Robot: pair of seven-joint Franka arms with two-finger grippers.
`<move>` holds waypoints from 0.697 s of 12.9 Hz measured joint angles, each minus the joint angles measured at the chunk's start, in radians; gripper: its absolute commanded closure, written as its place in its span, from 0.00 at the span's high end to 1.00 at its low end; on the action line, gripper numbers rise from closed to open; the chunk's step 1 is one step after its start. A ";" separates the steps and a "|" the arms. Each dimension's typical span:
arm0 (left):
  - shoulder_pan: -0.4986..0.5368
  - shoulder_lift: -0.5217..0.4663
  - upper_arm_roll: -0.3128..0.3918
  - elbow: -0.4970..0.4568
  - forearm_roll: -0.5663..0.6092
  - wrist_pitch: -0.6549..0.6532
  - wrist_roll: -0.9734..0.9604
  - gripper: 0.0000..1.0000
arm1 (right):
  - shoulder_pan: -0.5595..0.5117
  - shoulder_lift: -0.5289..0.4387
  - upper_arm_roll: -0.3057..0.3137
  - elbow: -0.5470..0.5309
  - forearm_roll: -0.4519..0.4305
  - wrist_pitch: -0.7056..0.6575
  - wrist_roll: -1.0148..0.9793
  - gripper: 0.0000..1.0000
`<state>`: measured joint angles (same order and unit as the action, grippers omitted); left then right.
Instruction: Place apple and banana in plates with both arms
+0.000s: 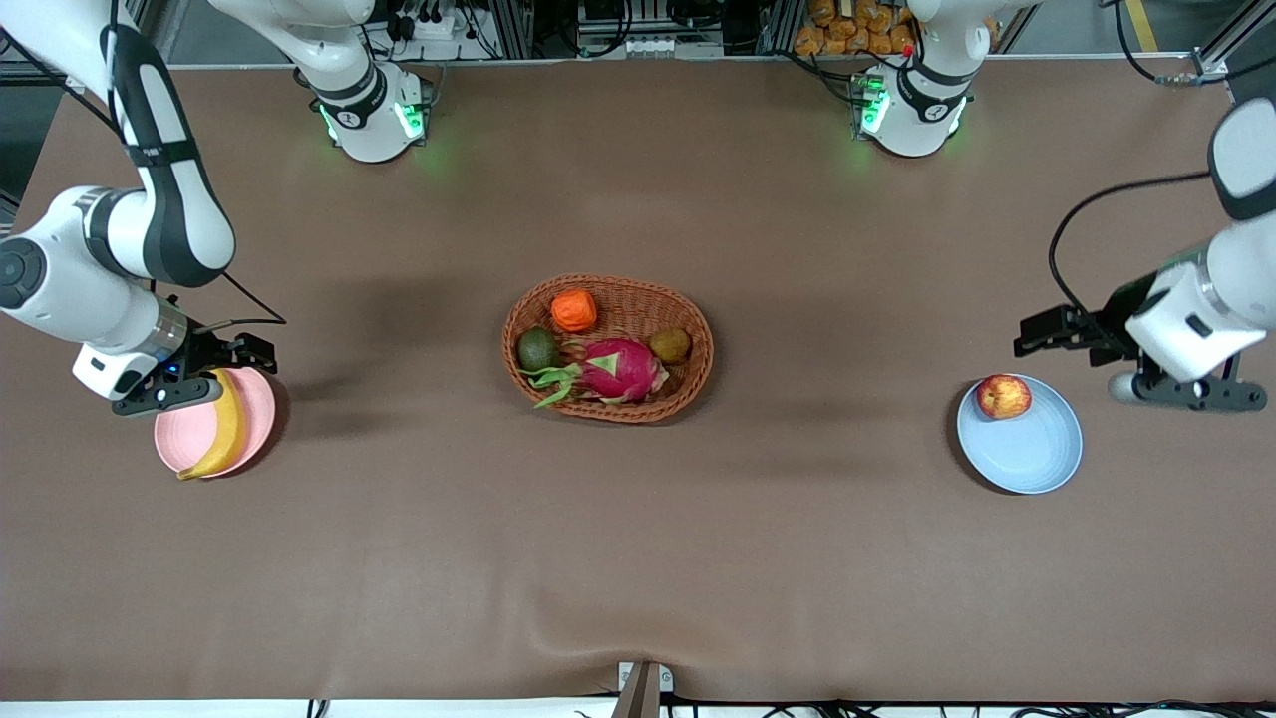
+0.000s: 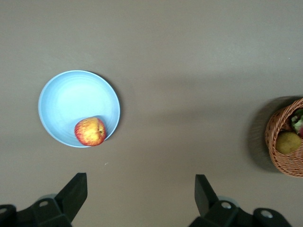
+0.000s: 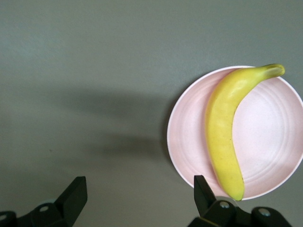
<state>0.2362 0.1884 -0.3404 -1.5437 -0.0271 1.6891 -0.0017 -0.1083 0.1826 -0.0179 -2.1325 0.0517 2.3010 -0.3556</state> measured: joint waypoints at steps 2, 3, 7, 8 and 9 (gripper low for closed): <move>0.001 -0.030 -0.022 0.003 0.067 -0.014 -0.002 1.00 | 0.030 -0.029 0.002 -0.002 0.000 -0.020 0.056 1.00; 0.001 -0.039 -0.028 0.015 0.081 -0.027 -0.002 1.00 | 0.037 -0.035 0.002 -0.002 0.000 -0.020 0.068 1.00; -0.021 -0.047 -0.026 0.078 0.086 -0.059 -0.002 1.00 | 0.038 -0.048 -0.004 0.052 -0.001 -0.081 0.078 1.00; -0.059 -0.053 0.002 0.082 0.086 -0.061 -0.003 1.00 | 0.038 -0.048 -0.003 0.116 -0.001 -0.161 0.078 1.00; -0.112 -0.063 0.049 0.082 0.086 -0.069 -0.004 1.00 | 0.039 -0.046 -0.003 0.194 -0.001 -0.255 0.078 1.00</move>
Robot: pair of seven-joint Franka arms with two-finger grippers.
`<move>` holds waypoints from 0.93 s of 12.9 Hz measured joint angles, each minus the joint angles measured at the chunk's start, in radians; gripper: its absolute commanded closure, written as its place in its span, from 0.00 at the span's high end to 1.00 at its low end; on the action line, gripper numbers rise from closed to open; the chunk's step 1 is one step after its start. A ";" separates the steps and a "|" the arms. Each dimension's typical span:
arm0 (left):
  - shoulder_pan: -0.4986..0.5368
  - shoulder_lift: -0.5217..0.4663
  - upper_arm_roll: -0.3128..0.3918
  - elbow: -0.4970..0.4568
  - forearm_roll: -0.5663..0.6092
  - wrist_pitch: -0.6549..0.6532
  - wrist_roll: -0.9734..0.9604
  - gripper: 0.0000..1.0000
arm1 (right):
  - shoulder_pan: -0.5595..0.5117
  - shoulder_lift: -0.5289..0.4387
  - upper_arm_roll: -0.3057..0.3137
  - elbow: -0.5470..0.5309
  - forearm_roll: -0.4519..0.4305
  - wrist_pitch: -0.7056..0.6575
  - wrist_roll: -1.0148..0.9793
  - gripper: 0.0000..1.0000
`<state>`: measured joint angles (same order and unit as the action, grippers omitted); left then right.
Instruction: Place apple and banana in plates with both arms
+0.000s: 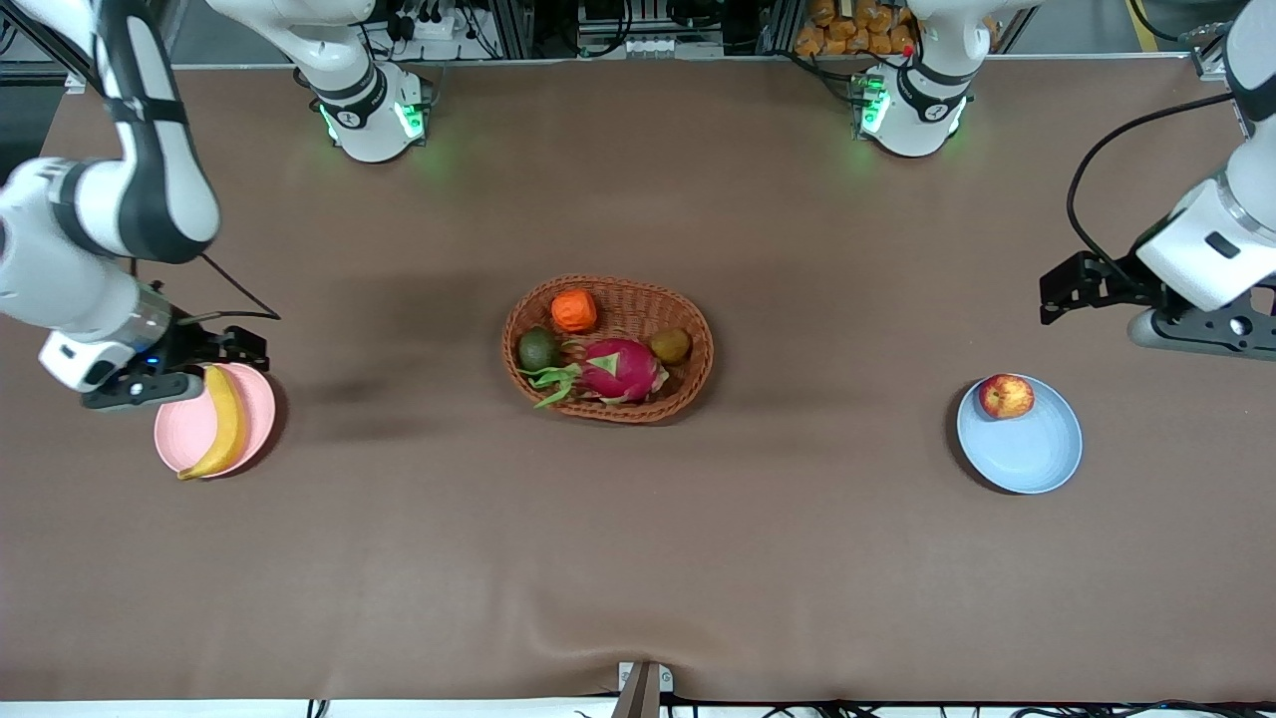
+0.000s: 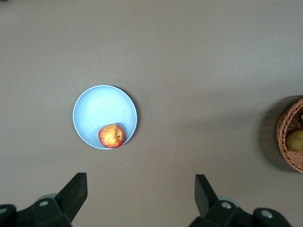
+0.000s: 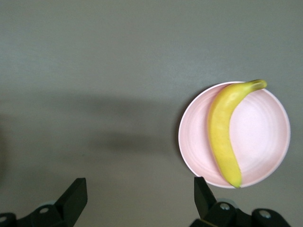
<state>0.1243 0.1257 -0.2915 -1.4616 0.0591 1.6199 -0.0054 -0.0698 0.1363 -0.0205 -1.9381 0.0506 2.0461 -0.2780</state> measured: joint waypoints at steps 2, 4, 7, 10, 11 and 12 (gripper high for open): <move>-0.127 -0.022 0.126 0.000 0.000 -0.043 -0.002 1.00 | 0.003 0.008 0.001 0.174 0.000 -0.197 0.010 1.00; -0.230 -0.045 0.240 -0.002 0.000 -0.068 -0.002 1.00 | 0.004 0.010 0.000 0.312 0.000 -0.337 0.093 1.00; -0.283 -0.090 0.307 -0.048 -0.009 -0.084 -0.002 1.00 | 0.016 0.005 0.003 0.435 -0.017 -0.446 0.230 1.00; -0.283 -0.175 0.309 -0.152 -0.011 -0.084 -0.002 1.00 | 0.040 -0.030 0.005 0.456 -0.019 -0.463 0.251 1.00; -0.283 -0.203 0.310 -0.177 -0.012 -0.084 -0.003 1.00 | 0.041 -0.043 0.005 0.449 -0.019 -0.463 0.251 1.00; -0.283 -0.225 0.311 -0.191 -0.012 -0.083 -0.003 1.00 | 0.041 -0.056 0.005 0.438 -0.019 -0.461 0.251 1.00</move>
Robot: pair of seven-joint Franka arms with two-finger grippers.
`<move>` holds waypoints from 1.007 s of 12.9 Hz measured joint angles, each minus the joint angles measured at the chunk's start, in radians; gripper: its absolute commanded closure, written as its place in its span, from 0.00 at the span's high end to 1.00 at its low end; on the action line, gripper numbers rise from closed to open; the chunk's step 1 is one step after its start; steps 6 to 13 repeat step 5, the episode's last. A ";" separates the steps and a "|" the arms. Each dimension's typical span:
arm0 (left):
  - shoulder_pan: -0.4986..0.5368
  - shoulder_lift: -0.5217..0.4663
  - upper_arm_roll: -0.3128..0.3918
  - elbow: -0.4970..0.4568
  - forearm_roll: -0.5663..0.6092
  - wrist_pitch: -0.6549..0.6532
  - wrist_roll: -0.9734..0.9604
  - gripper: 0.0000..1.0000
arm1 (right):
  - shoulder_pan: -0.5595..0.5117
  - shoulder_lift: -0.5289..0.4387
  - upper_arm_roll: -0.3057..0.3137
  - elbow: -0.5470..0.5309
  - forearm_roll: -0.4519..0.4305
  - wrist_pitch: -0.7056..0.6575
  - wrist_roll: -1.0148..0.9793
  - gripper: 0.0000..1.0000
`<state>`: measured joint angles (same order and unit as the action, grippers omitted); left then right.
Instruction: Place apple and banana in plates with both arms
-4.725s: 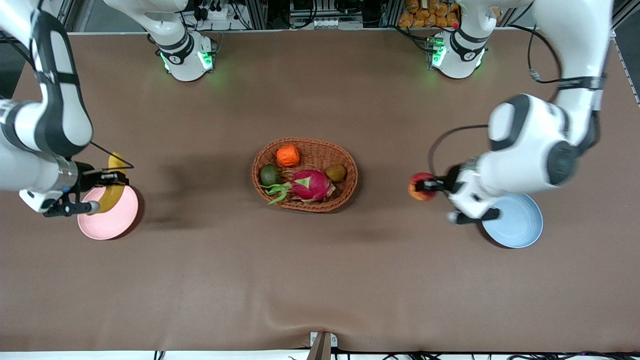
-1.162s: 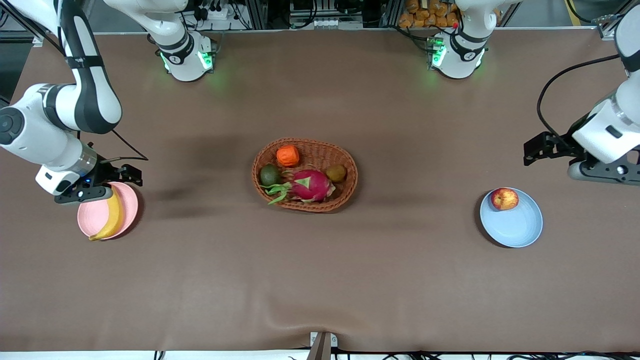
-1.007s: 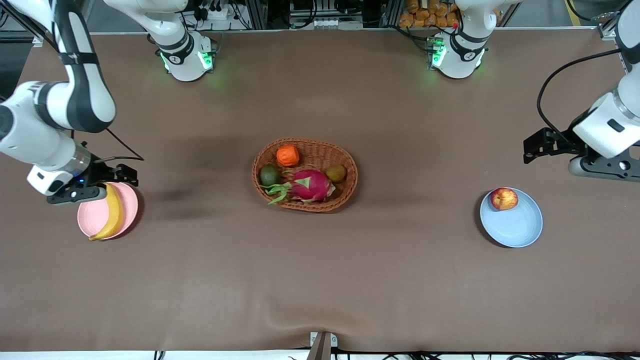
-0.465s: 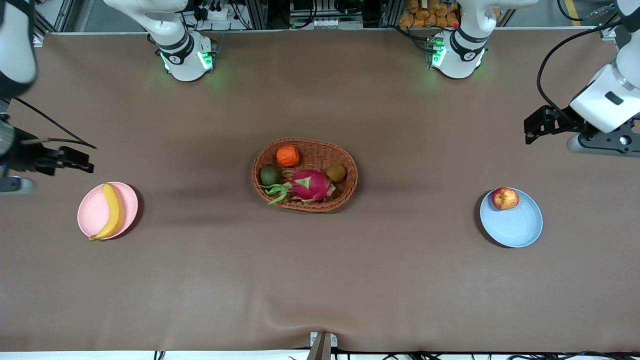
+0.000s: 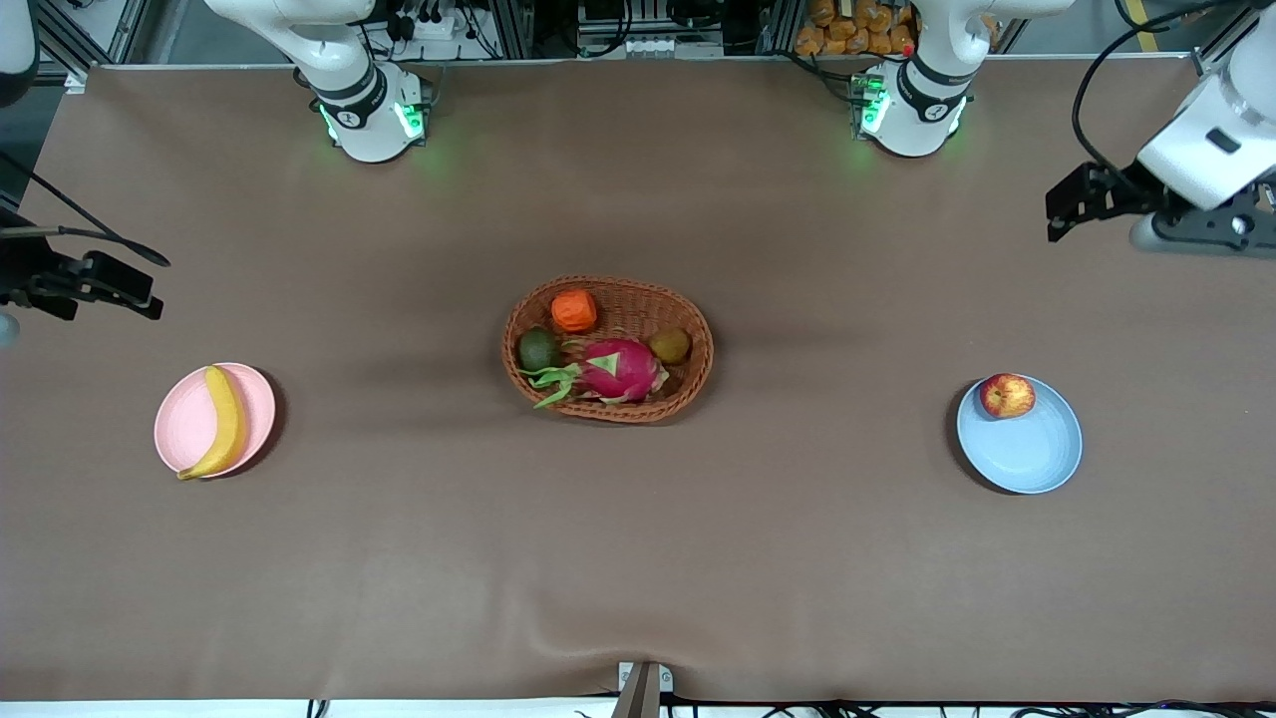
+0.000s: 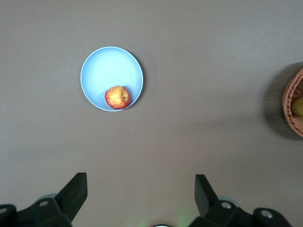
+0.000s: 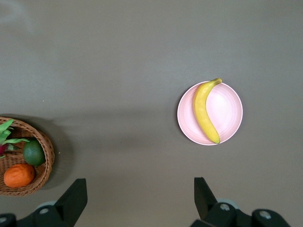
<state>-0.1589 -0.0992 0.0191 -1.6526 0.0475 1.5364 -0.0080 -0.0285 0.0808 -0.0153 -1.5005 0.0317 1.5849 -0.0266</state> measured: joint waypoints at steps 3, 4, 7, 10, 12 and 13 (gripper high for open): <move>0.026 -0.013 -0.006 0.003 -0.009 0.001 0.000 1.00 | 0.000 -0.048 -0.001 -0.082 0.000 0.058 0.000 1.00; 0.055 -0.012 -0.022 0.003 -0.027 0.001 0.000 1.00 | 0.000 -0.065 -0.001 -0.115 0.000 0.077 0.000 1.00; 0.077 -0.011 -0.035 0.003 -0.038 0.001 0.000 1.00 | 0.000 -0.080 -0.001 -0.138 0.000 0.087 0.000 1.00; 0.077 -0.011 -0.035 0.003 -0.038 0.001 0.000 1.00 | 0.000 -0.080 -0.001 -0.138 0.000 0.087 0.000 1.00; 0.077 -0.011 -0.035 0.003 -0.038 0.001 0.000 1.00 | 0.000 -0.080 -0.001 -0.138 0.000 0.087 0.000 1.00; 0.077 -0.011 -0.035 0.003 -0.038 0.001 0.000 1.00 | 0.000 -0.080 -0.001 -0.138 0.000 0.087 0.000 1.00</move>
